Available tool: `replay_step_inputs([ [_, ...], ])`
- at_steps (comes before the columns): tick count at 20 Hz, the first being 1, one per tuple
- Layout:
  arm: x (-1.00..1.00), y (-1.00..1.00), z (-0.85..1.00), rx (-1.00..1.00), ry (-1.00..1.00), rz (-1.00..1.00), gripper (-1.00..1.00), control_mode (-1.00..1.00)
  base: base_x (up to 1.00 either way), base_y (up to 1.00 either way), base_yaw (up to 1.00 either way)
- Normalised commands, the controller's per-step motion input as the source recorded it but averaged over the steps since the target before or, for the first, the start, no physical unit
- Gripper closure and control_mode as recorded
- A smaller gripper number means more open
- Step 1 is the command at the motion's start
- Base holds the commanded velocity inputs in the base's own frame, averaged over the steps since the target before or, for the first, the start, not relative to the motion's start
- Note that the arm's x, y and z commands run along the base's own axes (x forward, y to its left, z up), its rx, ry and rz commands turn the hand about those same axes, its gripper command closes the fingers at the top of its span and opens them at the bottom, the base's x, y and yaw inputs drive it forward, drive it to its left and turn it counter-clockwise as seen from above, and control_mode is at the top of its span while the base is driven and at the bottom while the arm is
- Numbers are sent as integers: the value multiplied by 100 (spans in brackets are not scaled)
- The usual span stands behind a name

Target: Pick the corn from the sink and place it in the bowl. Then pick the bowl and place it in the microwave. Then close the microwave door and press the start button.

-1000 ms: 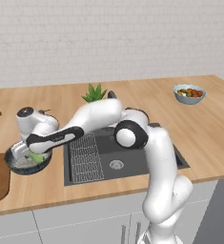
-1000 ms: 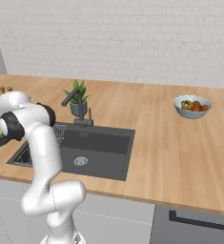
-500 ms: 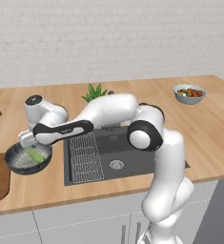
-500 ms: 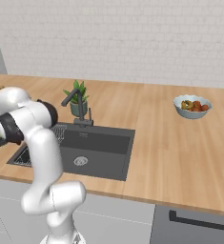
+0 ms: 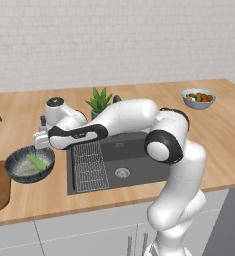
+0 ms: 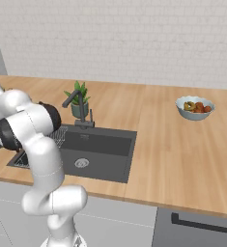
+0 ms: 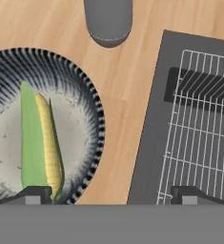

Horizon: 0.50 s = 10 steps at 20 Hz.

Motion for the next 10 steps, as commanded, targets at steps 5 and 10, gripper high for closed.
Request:
replay_step_inputs([
  [5,10,0,-1,0,4,-8,-100,-100,0,0,0],
  [10,23,13,-10,0,14,-1,-100,-100,0,0,0],
])
